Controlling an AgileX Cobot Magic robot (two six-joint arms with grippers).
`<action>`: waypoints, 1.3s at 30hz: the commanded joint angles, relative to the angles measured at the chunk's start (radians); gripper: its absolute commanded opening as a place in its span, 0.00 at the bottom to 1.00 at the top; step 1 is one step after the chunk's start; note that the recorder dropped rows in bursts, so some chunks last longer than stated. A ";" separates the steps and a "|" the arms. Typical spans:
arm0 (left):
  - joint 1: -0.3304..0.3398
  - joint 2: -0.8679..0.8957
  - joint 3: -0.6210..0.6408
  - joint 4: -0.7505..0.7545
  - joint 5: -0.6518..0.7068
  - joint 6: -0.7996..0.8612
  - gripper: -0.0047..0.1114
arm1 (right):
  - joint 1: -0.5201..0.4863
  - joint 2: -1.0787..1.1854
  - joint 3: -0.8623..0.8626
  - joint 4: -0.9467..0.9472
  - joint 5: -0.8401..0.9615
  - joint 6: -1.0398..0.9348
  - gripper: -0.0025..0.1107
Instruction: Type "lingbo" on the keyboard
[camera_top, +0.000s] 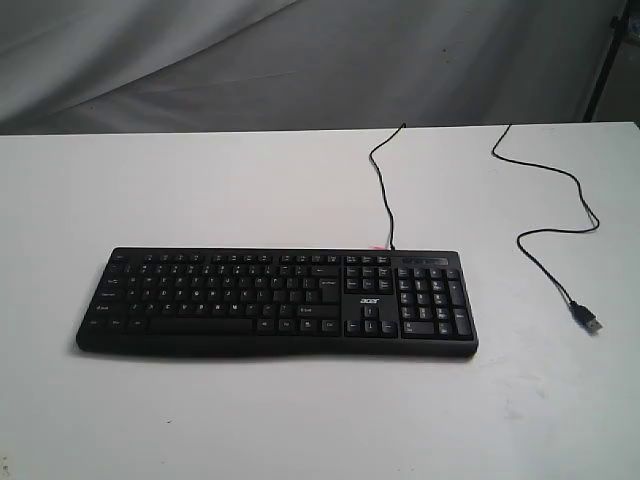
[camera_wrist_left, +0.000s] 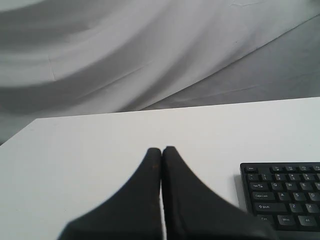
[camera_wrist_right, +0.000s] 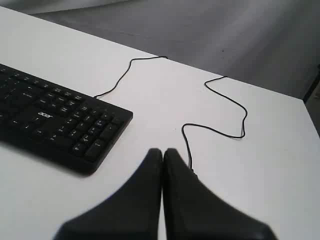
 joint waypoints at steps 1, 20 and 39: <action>-0.004 0.003 0.005 -0.001 -0.004 -0.003 0.05 | -0.009 -0.006 0.006 -0.009 -0.005 0.005 0.02; -0.004 0.003 0.005 -0.001 -0.004 -0.003 0.05 | -0.009 -0.006 -0.078 0.050 0.074 0.005 0.02; -0.004 0.003 0.005 -0.001 -0.004 -0.003 0.05 | 0.000 0.573 -0.689 0.102 0.405 0.007 0.02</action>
